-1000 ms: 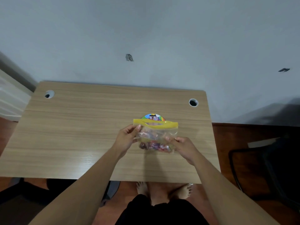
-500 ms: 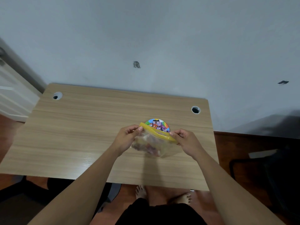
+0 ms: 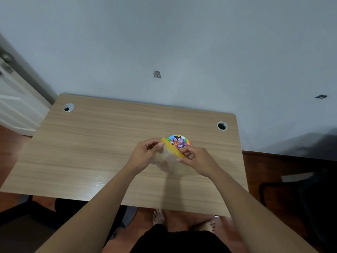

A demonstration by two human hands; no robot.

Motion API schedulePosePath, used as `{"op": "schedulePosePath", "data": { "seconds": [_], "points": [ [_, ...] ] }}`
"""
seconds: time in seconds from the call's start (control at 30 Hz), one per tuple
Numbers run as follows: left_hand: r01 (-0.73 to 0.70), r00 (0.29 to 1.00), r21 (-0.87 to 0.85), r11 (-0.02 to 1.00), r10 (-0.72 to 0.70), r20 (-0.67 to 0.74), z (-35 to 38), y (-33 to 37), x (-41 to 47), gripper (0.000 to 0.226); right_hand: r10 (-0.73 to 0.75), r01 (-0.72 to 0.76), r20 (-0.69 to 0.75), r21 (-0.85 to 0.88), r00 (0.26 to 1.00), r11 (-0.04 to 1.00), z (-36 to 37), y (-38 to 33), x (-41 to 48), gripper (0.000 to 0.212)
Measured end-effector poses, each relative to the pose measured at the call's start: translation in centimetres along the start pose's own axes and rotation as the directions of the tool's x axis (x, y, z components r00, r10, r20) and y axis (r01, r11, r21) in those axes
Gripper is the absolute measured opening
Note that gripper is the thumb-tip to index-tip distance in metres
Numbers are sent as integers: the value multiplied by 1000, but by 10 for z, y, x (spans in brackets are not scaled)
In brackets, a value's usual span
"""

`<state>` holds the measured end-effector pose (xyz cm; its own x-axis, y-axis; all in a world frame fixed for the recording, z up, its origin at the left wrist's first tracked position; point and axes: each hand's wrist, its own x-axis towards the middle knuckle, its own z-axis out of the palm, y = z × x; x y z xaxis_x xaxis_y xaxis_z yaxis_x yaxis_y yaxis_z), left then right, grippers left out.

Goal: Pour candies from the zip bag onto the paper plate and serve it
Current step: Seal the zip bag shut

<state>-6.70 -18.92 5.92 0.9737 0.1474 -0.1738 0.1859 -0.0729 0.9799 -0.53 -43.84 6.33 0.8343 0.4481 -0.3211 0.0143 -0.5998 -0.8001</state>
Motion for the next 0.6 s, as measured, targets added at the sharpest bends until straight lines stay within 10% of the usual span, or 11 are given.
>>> {"op": "schedulePosePath", "data": {
  "seconds": [0.6],
  "points": [
    [45,996,-36,998,-48,-73,-9,-5,1,10,62,-69,-54,-127,997,990,-3,-5,7,17]
  ]
}}
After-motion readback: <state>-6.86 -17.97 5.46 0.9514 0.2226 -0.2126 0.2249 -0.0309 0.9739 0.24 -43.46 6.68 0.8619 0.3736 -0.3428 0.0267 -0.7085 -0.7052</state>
